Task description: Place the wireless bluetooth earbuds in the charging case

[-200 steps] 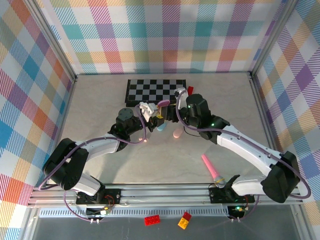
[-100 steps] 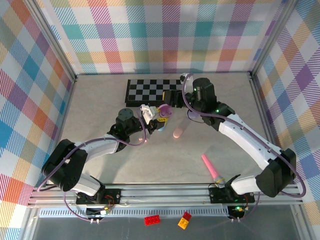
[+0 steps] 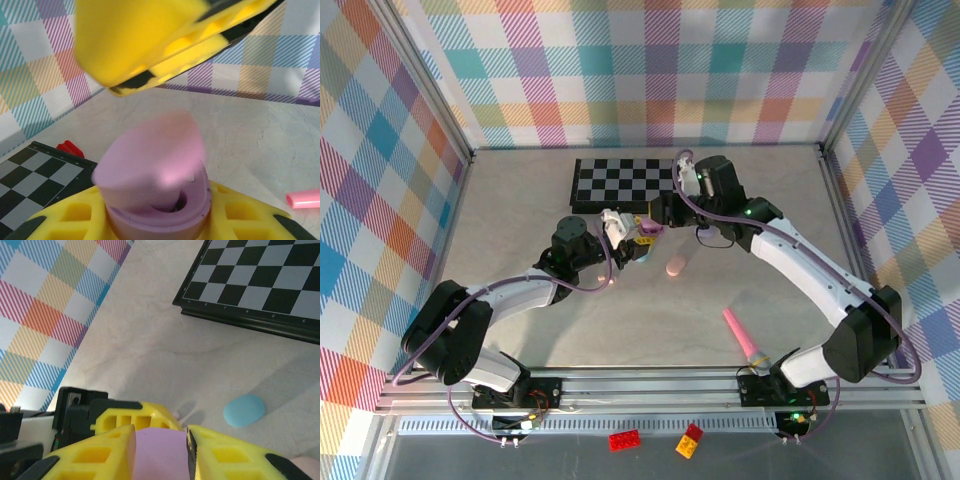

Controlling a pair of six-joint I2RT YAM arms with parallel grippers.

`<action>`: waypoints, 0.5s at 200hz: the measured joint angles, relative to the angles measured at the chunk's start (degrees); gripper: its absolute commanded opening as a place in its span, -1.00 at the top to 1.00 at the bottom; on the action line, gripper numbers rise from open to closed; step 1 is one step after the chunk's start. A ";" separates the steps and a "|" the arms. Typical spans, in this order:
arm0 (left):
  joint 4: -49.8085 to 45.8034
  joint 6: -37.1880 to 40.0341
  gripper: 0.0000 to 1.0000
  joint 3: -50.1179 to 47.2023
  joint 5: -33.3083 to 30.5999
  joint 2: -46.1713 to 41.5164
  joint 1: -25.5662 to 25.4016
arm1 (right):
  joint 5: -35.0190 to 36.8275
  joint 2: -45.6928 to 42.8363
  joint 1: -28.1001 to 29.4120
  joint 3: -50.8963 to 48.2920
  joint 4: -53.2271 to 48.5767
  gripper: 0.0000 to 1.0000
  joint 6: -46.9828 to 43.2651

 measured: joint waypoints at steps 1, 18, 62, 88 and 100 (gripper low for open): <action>0.00 0.00 0.34 0.00 0.00 0.00 0.00 | -0.02 -0.04 0.00 0.00 -0.11 0.36 -0.04; 0.02 -0.22 0.34 0.11 0.00 0.00 0.00 | -0.09 -0.94 -0.02 0.00 -1.70 0.32 -0.98; 3.10 -2.71 0.34 0.22 -0.04 0.00 0.00 | -4.35 -5.49 -4.85 -5.01 1.51 -0.21 2.73; 6.10 -5.22 0.34 0.22 -0.02 0.00 0.00 | -12.70 -6.32 -10.05 -10.08 7.85 -0.33 8.94; 7.39 -6.32 0.33 0.24 0.00 0.00 0.00 | -17.38 -5.81 -10.91 -12.28 11.45 -0.35 11.82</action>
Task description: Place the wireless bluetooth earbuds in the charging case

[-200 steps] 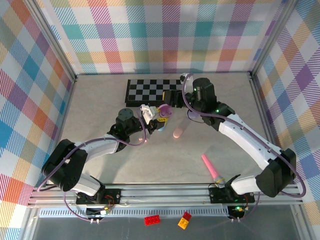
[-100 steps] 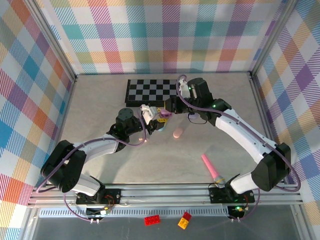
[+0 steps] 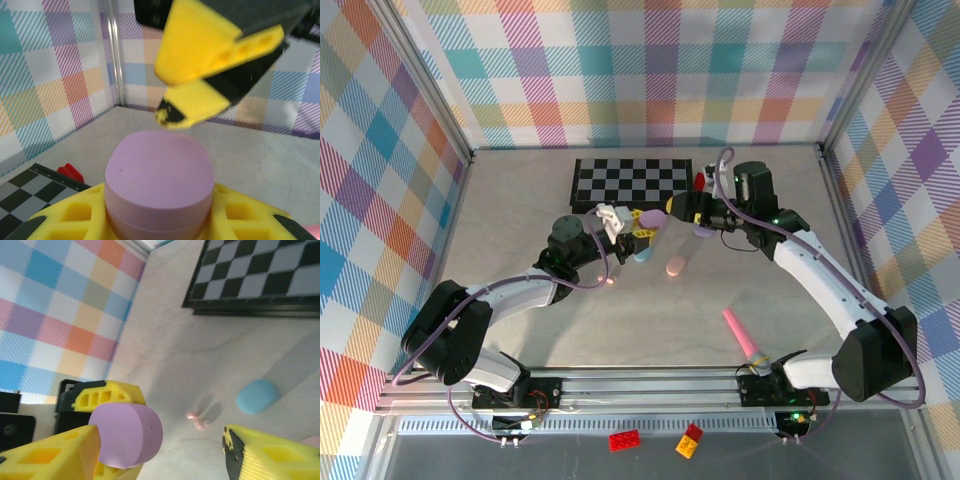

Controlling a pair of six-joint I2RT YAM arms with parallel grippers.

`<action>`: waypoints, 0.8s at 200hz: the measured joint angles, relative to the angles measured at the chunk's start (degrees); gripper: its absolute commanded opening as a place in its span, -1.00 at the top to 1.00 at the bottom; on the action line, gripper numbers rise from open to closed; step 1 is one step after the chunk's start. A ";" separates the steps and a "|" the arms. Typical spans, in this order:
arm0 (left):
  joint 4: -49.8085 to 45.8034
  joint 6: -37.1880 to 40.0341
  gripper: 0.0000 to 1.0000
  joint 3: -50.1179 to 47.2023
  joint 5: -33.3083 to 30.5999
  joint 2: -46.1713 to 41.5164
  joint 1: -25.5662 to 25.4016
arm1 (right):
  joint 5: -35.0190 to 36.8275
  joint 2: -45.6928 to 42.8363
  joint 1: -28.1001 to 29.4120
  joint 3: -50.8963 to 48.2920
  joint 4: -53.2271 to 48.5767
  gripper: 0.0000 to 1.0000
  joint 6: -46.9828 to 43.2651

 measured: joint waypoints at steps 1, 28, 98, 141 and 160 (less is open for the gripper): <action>0.15 -0.15 0.34 0.02 0.02 0.00 0.00 | -0.26 0.02 0.00 -0.11 0.15 -0.35 0.15; 2.82 -2.38 0.33 0.39 0.24 0.00 0.00 | -9.92 2.19 0.15 -3.19 8.61 -0.34 6.38; 5.79 -4.48 0.33 1.68 2.16 0.02 0.00 | -19.19 5.25 0.31 -4.22 24.09 0.15 17.73; 5.42 -4.02 0.13 1.66 2.60 0.00 0.00 | -19.39 5.27 0.31 -5.64 27.87 0.55 20.83; 4.79 -3.50 -0.36 1.64 2.64 -0.11 0.00 | -18.49 4.90 0.26 -6.56 28.15 0.62 20.48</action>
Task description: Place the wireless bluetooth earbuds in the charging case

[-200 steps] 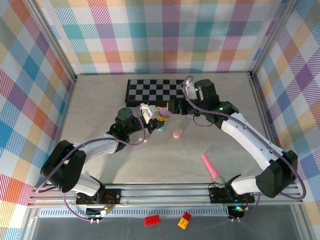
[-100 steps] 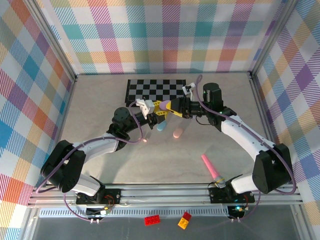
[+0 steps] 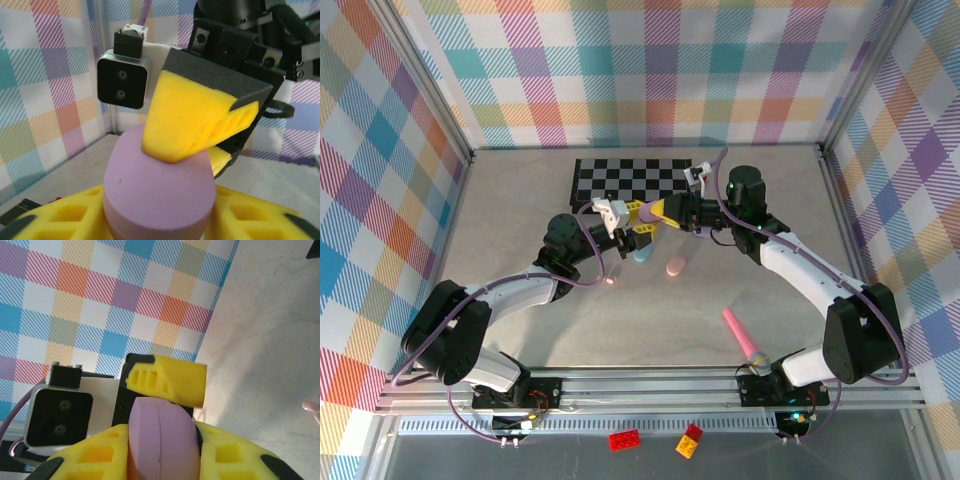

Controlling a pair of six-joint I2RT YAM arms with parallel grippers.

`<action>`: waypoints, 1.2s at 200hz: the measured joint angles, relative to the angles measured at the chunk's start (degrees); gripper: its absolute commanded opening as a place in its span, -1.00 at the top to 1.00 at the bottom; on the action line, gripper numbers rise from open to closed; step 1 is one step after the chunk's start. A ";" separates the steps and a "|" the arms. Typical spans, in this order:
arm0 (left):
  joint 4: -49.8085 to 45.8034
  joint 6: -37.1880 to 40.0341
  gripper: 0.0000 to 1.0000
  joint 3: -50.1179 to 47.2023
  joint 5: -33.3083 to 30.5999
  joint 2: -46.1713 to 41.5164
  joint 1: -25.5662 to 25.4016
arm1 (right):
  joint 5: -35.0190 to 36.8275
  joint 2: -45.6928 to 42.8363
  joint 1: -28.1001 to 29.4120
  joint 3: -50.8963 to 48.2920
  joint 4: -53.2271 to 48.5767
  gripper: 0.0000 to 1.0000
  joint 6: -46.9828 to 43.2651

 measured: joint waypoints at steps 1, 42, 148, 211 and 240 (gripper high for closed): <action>-0.04 -0.09 -0.38 0.00 0.02 0.00 0.00 | 0.11 -0.04 0.00 -0.07 0.00 0.62 0.00; -4.87 2.19 -1.00 -0.28 -0.50 -3.08 -0.13 | 7.98 -5.99 -2.45 -6.16 -3.43 0.60 -3.74; -25.29 6.78 -0.99 0.00 -7.96 -4.37 -6.58 | 31.82 -0.15 -12.61 -22.77 -6.12 0.71 -4.83; -40.81 -4.74 -0.99 9.94 -24.96 2.95 -10.97 | 33.94 8.87 -13.38 -24.41 1.36 0.39 -2.49; -48.94 -8.39 -0.97 18.18 -30.77 7.06 -12.72 | 35.58 8.61 -13.92 -24.61 1.20 -0.07 -2.64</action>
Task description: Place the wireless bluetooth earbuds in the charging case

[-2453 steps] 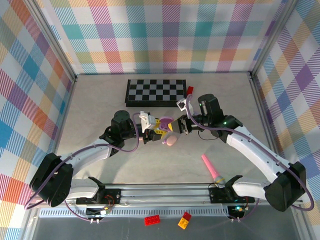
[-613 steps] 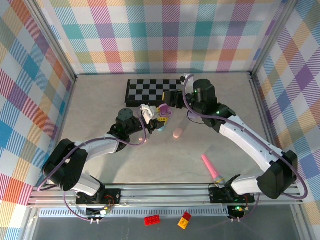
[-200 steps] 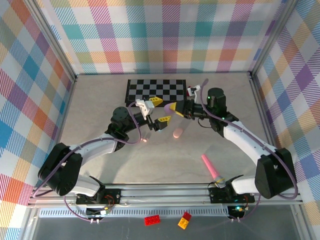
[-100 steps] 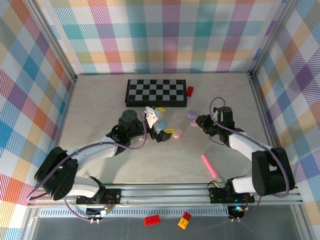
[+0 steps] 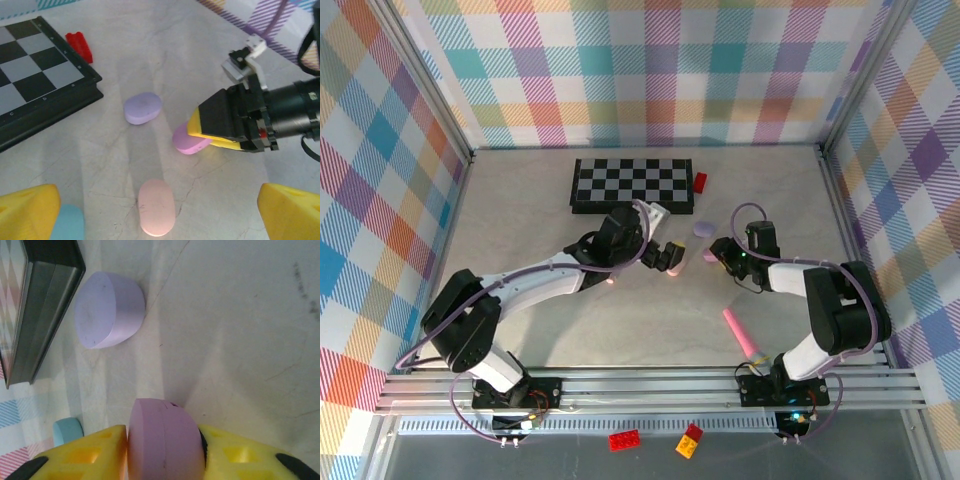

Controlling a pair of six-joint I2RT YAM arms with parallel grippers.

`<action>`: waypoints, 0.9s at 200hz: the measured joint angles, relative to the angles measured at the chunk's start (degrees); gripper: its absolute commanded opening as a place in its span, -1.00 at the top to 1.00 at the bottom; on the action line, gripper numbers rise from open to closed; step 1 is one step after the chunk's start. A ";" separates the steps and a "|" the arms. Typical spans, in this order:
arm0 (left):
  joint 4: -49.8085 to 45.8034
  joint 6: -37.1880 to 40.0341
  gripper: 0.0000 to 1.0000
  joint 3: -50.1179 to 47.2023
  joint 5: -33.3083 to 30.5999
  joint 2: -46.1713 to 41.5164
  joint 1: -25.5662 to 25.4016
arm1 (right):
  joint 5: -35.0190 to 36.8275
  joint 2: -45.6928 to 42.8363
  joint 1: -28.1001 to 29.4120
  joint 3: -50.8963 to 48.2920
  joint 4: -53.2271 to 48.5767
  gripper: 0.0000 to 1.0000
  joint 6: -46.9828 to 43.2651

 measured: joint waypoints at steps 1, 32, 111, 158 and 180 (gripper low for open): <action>-0.44 -0.17 -0.97 0.37 -0.24 0.31 -0.07 | 0.22 -0.11 -0.07 -0.07 -0.13 -0.09 0.22; -10.88 -3.65 -0.94 9.27 -3.30 7.43 -1.42 | 3.72 -5.33 -2.21 -1.57 -4.42 -0.33 -1.05; -34.36 -7.17 -0.49 30.91 -8.57 27.41 -5.29 | 12.94 -26.77 -5.46 -1.73 -17.77 -0.34 -9.88; -40.61 -6.91 -0.33 36.50 -9.25 32.76 -5.53 | 14.84 -30.05 -5.84 -1.88 -22.08 -0.33 -12.00; -42.38 -6.88 -0.30 37.22 -9.25 33.62 -5.53 | 14.86 -30.05 -5.88 -2.25 -22.60 -0.32 -12.15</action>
